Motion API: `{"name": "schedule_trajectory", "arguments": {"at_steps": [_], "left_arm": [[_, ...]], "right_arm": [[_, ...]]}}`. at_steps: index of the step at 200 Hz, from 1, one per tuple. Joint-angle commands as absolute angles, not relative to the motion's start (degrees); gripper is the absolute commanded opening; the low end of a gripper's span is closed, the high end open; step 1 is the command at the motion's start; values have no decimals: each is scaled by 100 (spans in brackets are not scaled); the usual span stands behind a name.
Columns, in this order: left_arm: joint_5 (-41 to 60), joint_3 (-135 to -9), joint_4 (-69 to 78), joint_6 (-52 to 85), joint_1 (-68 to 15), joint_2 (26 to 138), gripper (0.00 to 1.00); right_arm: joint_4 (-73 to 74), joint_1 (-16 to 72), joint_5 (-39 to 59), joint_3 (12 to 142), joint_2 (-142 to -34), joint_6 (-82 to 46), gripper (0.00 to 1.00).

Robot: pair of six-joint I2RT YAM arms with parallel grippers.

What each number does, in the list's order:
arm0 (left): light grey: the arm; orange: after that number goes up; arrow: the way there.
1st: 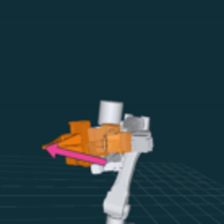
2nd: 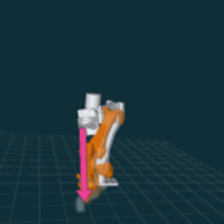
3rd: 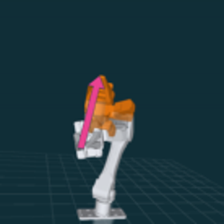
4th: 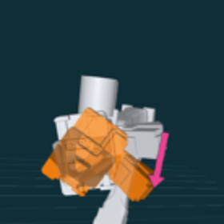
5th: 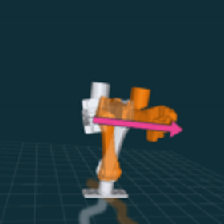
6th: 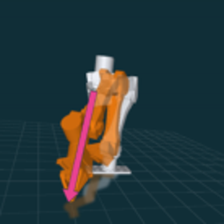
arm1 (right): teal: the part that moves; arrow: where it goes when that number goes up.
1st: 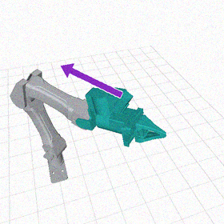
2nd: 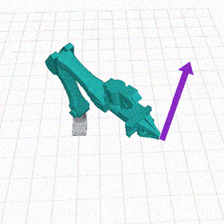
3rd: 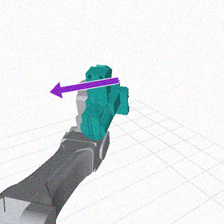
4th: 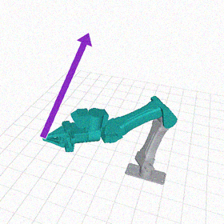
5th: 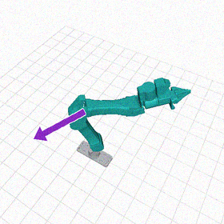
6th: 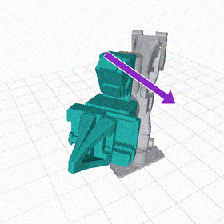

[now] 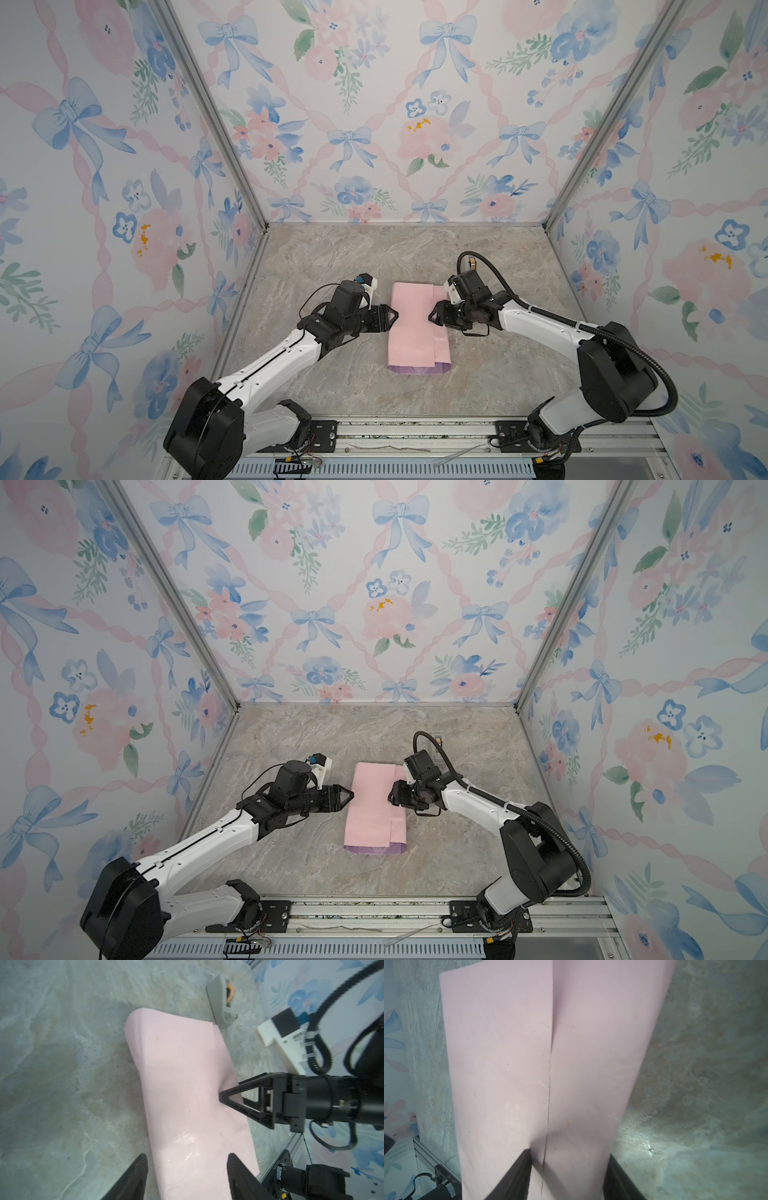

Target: Wrap the gift box in paper

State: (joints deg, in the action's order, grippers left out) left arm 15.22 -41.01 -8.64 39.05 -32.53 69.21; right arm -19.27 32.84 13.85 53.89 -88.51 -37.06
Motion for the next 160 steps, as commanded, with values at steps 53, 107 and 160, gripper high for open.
{"name": "schedule_trajectory", "arguments": {"at_steps": [53,107,160], "left_arm": [[1554,-4587,-959,4192,-3313,8074,65],[1627,-4779,-850,4197,-3548,8422,62],[1618,-4935,-845,4176,-3650,8517,61]], "right_arm": [[-1938,3392,1387,5292,-8783,-3888,57],[-1900,3388,1476,5344,-8728,-3973,58],[-1888,3349,1614,5355,-8611,-4007,68]]}}
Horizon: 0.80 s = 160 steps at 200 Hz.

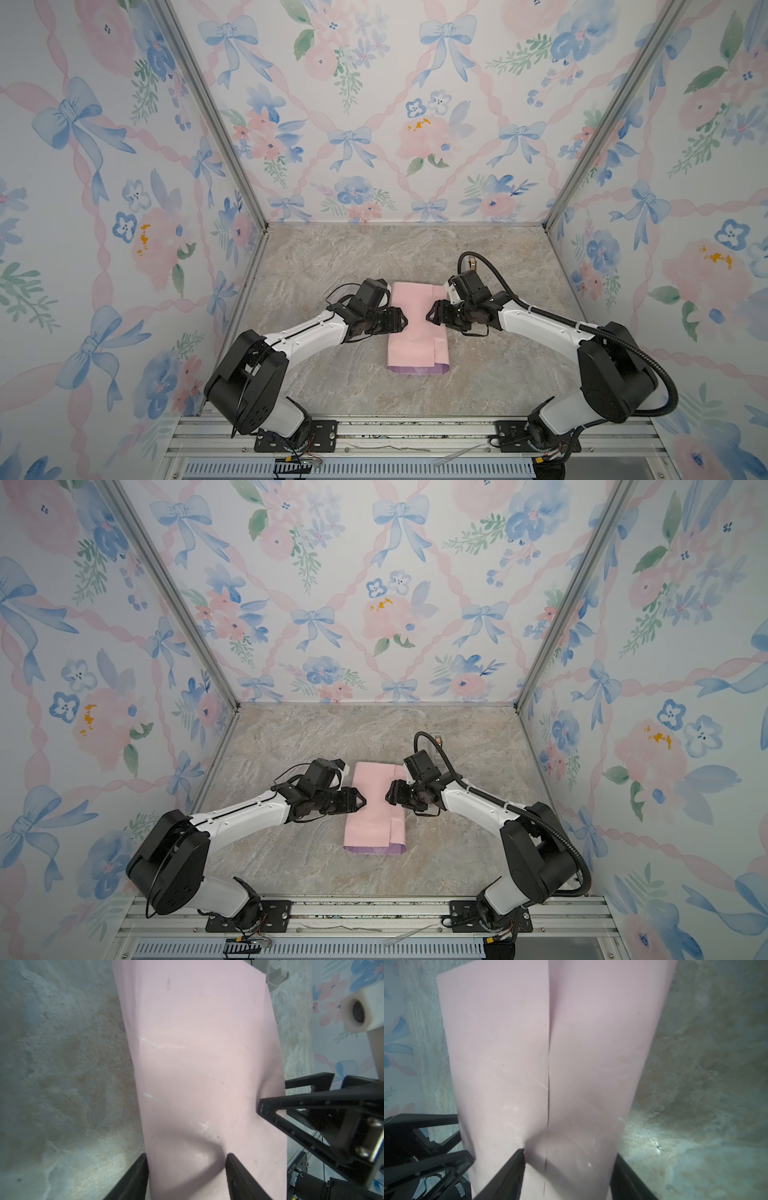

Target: Wrap the gift box in paper

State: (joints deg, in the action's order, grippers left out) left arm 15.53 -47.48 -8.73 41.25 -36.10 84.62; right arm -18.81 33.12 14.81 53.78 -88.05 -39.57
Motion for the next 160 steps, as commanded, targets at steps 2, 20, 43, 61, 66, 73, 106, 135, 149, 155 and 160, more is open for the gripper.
{"name": "schedule_trajectory", "arguments": {"at_steps": [2,20,43,61,66,73,106,135,149,155,160], "left_arm": [[1617,-4938,-844,4175,-3650,8523,60],[1638,-4998,-850,4145,-3685,8557,60],[1603,-5043,-851,4118,-3751,8617,60],[1587,-5067,-847,4071,-3790,8689,60],[1588,-5069,-851,4049,-3801,8706,60],[1583,-5085,-851,4014,-3816,8735,59],[1503,-5137,-850,3875,-3857,8741,59],[1383,-5177,-855,3913,-3836,8662,66],[1337,-5112,-856,4018,-3771,8627,68],[1321,-5074,-857,4038,-3737,8622,68],[1302,-5044,-857,4050,-3726,8607,68]], "right_arm": [[-1883,3344,1616,5360,-8613,-4012,69],[-1856,3320,1666,5335,-8622,-4027,71],[-1798,3322,1704,5327,-8661,-4056,71],[-1826,3322,1664,5336,-8726,-4063,71],[-1853,3322,1665,5343,-8742,-4061,70],[-1885,3322,1653,5356,-8770,-4060,69],[-2048,3322,1511,5368,-8798,-4079,55],[-2228,3322,1367,5388,-8801,-4061,43],[-2258,3321,1338,5379,-8798,-4067,41],[-2259,3322,1336,5379,-8798,-4078,41],[-2272,3322,1336,5379,-8798,-4086,40]]}}
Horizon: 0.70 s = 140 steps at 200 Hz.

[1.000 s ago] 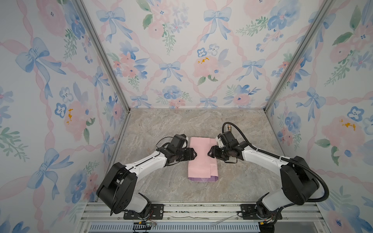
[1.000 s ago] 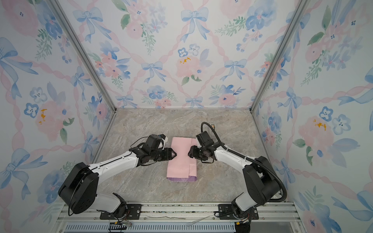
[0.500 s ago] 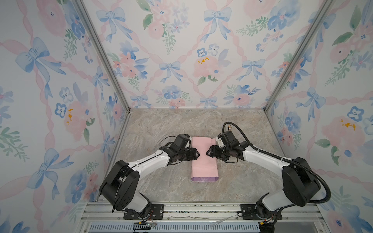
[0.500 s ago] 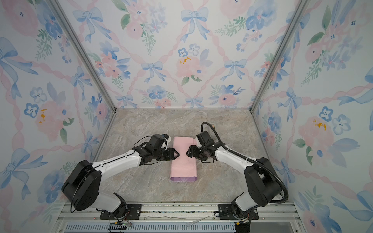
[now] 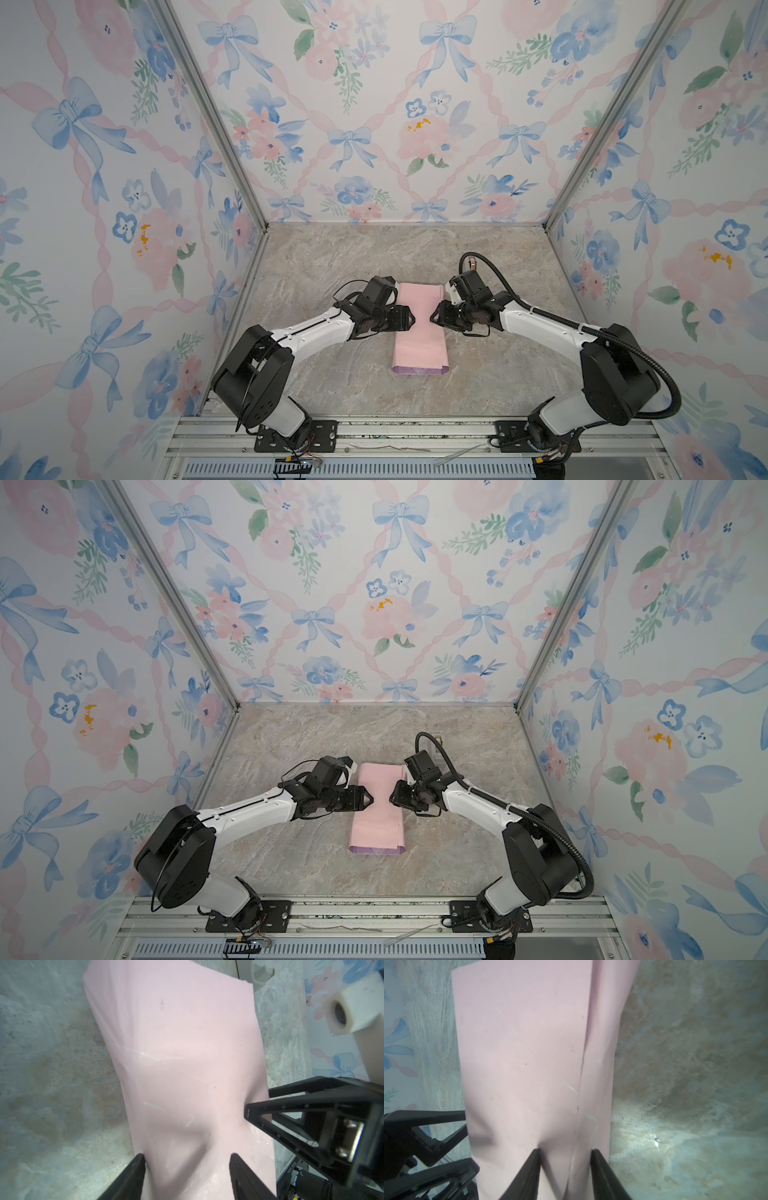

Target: Wrap the gift box in paper

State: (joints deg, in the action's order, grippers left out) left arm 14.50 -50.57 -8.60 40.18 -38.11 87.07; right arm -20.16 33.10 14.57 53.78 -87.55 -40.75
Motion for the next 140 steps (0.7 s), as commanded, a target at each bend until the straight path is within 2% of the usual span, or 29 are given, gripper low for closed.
{"name": "schedule_trajectory", "arguments": {"at_steps": [1,31,64,77,103,140], "left_arm": [[1302,-5035,-855,4056,-3717,8610,68],[1255,-4844,-850,4157,-3670,8586,66],[1309,-4834,-851,4186,-3674,8631,58],[1310,-4846,-852,4184,-3674,8629,57],[1312,-4860,-851,4201,-3699,8608,54],[1301,-4834,-844,4261,-3739,8586,54]], "right_arm": [[-2270,3322,1336,5379,-8798,-4086,40],[-2244,3329,1383,5395,-8763,-4133,42],[-2478,3293,1337,5464,-8442,-4153,65],[-2659,3228,1344,5442,-8258,-4157,71],[-2878,3190,1318,5422,-8060,-4201,74],[-2917,3267,1314,5596,-8409,-4132,75]]}}
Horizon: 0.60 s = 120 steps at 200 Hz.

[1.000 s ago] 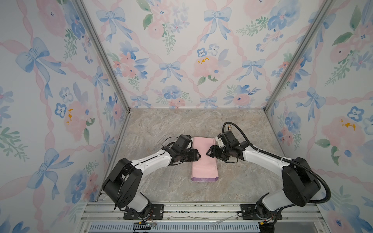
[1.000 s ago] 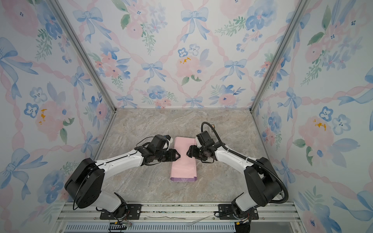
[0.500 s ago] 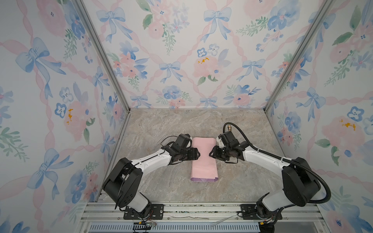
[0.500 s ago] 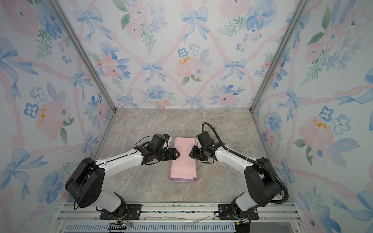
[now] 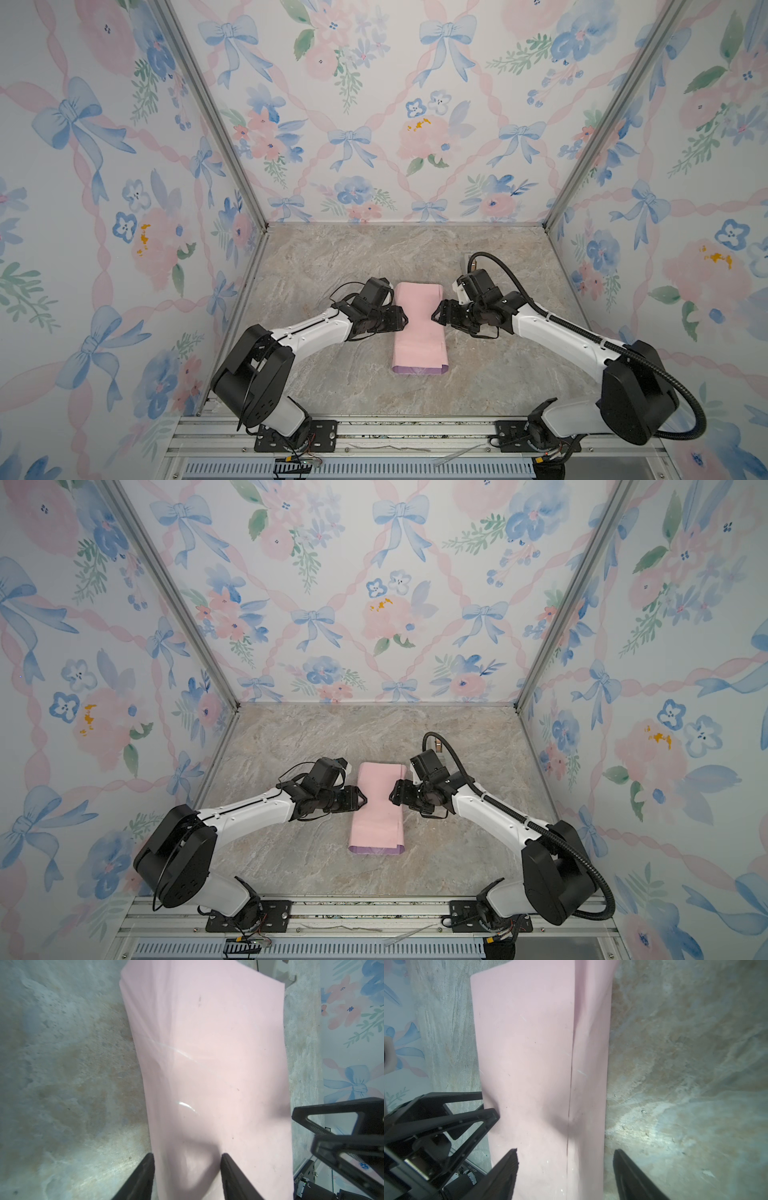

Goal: Wrap the gift box in paper
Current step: 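Hold the overlapped flaps pressed on the box top with both grippers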

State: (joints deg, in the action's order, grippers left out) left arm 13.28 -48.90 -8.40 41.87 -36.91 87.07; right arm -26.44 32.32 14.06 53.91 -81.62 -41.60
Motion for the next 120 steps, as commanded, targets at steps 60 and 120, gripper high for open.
{"name": "schedule_trajectory", "arguments": {"at_steps": [60,120], "left_arm": [[1283,-4878,-795,4477,-3834,8552,55],[1258,-4844,-654,4673,-3907,8539,56]], "right_arm": [[-2647,3557,1495,5769,-8726,-4268,70],[-2527,3691,1468,5773,-8788,-4404,61]]}}
